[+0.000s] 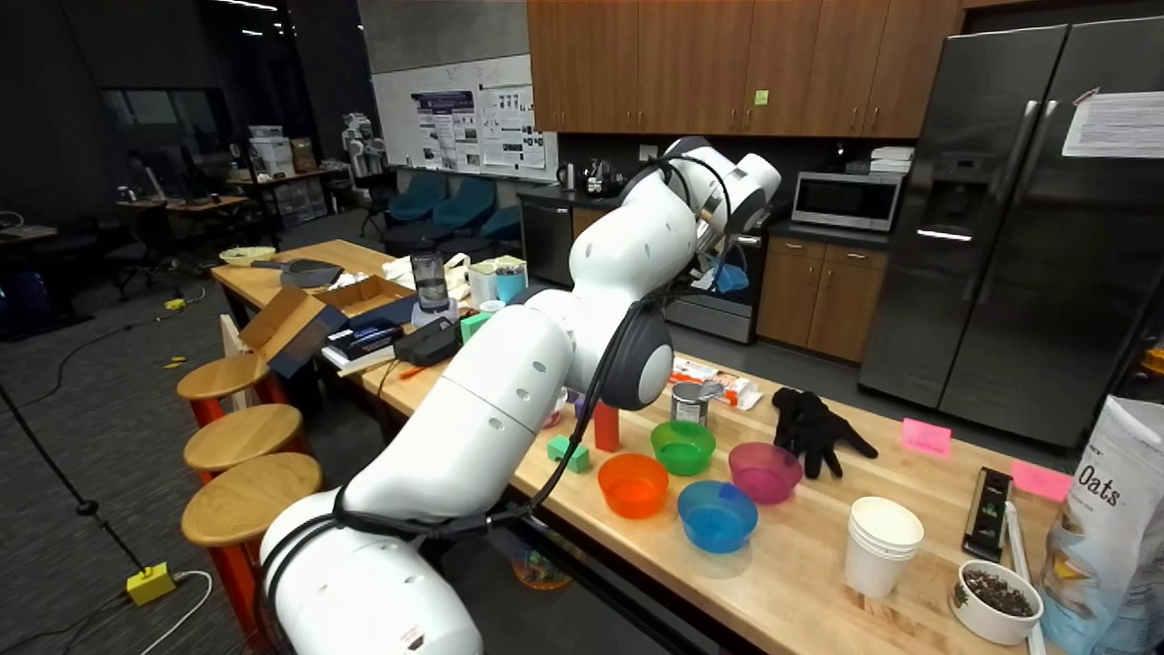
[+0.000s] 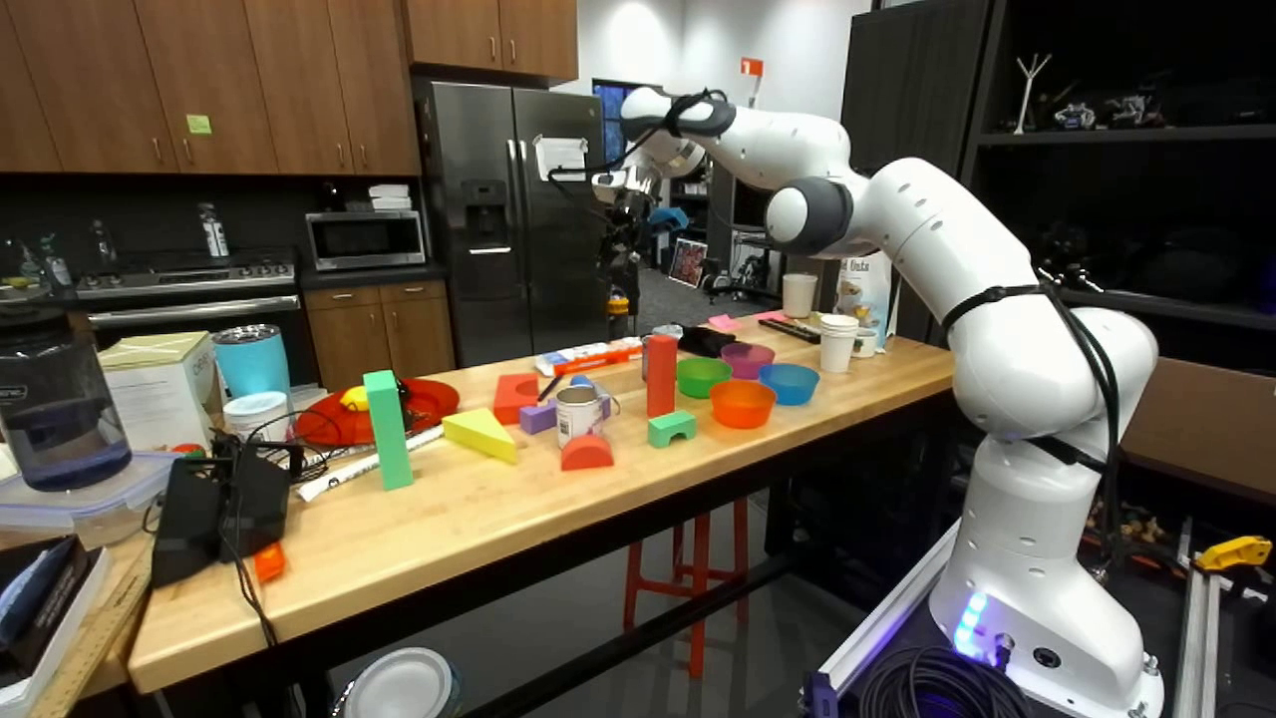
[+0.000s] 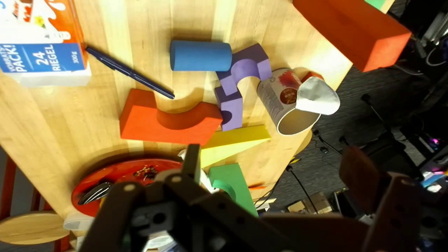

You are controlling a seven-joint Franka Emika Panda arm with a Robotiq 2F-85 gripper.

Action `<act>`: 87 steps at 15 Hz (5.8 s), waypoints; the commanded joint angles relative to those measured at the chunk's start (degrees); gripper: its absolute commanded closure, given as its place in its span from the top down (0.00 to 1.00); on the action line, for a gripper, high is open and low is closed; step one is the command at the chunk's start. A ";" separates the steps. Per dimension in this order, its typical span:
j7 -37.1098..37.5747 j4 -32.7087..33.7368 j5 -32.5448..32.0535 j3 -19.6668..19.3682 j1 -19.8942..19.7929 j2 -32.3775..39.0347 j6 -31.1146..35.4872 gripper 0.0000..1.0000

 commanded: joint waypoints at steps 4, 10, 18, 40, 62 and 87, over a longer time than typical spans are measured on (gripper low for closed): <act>5.90 -1.68 1.51 0.58 2.55 -5.68 0.71 1.00; 12.71 -5.20 9.64 2.77 4.77 -5.75 7.26 1.00; 13.30 -21.11 20.43 4.71 5.16 -9.15 22.23 1.00; 25.15 -46.22 14.56 0.99 5.63 -28.66 13.31 1.00; 47.43 -66.44 31.59 -3.06 7.81 -31.75 18.25 1.00; 94.52 -97.29 48.92 -6.23 9.05 -49.83 29.35 1.00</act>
